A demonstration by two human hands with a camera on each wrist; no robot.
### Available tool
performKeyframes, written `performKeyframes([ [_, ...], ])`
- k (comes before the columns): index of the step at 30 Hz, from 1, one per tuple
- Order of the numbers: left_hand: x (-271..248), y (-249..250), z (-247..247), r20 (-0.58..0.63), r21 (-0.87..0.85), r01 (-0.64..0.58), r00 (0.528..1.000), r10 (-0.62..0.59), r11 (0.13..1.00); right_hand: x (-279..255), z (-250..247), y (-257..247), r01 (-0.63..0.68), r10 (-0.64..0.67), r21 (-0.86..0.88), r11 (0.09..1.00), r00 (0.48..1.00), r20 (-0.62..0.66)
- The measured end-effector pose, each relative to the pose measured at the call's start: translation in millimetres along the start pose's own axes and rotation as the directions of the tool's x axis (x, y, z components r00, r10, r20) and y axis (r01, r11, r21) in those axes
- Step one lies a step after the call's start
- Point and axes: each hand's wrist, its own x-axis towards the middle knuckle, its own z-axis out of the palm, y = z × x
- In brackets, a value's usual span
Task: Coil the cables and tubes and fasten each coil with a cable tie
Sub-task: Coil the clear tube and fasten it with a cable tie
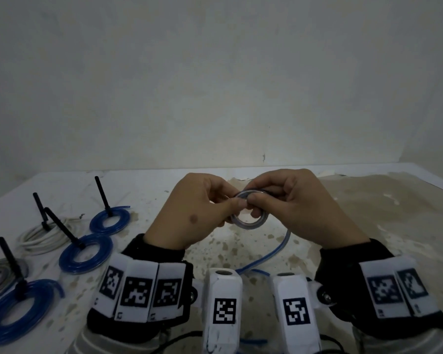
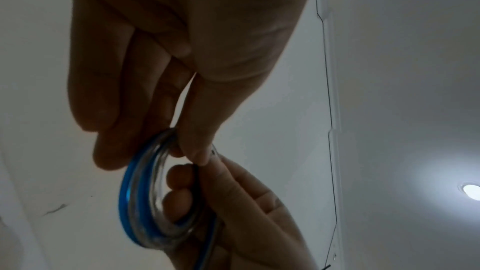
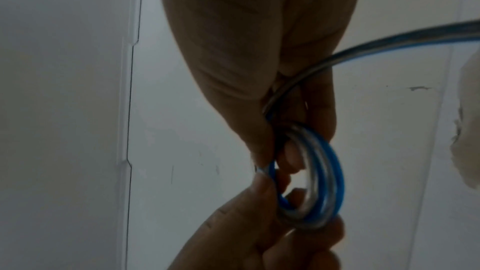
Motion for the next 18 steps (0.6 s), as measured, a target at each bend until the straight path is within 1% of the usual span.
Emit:
performKeyframes([
  [2, 1.3, -2.0, -0.8, 0.009, 0.038, 0.010, 1.000, -0.011, 0.999, 0.4, -1.7, -2.0, 0.000, 0.001, 0.027, 1.000, 1.000, -0.006],
  [5, 0.4, -2.9, -2.6, 0.058, 0.108, 0.007, 0.998, -0.013, 0.994, 0.0, -1.1, -2.0, -0.019, 0.017, 0.060, 0.998, 0.999, 0.028],
  [7, -0.1, -4.6, -2.0, 0.030, 0.142, -0.023, 0.999, 0.019, 0.990, 0.9, 3.0, -0.2, -0.027, 0.027, 0.094, 0.995, 1.000, 0.009],
  [8, 0.8, -6.5, -1.0, -0.001, 0.105, -0.029, 1.000, 0.029, 0.994, 1.7, 4.7, 0.9, -0.035, 0.036, 0.123, 0.992, 0.999, -0.011],
  [9, 2.2, -8.5, 0.0, -0.043, 0.032, -0.019, 0.999, 0.020, 0.999, 2.7, 5.7, 2.1, -0.047, 0.052, 0.170, 0.984, 0.998, -0.029],
  [11, 6.5, -12.1, 2.2, -0.126, -0.166, 0.035, 0.990, -0.056, 0.986, 3.3, 4.9, 4.2, -0.086, 0.104, 0.300, 0.950, 0.994, -0.043],
  [12, 8.2, -13.3, 3.0, -0.149, -0.280, 0.069, 0.982, -0.114, 0.958, 3.9, 5.0, 4.9, -0.099, 0.120, 0.348, 0.932, 0.992, -0.039],
  [14, 9.2, -12.0, 6.8, -0.121, -0.469, 0.126, 0.971, -0.205, 0.874, 4.7, 7.0, 5.3, -0.083, 0.113, 0.379, 0.922, 0.992, -0.058],
  [15, 8.8, -11.1, 9.8, -0.082, -0.517, 0.152, 0.971, -0.226, 0.842, 5.5, 8.4, 5.2, -0.059, 0.098, 0.382, 0.922, 0.991, -0.085],
  [16, 7.9, -10.5, 12.7, -0.037, -0.532, 0.178, 0.972, -0.233, 0.828, 6.2, 9.9, 4.8, -0.032, 0.085, 0.387, 0.922, 0.989, -0.119],
  [18, 6.1, -11.0, 18.0, 0.048, -0.481, 0.218, 0.974, -0.223, 0.849, 6.7, 10.2, 4.1, 0.003, 0.067, 0.377, 0.926, 0.983, -0.172],
])
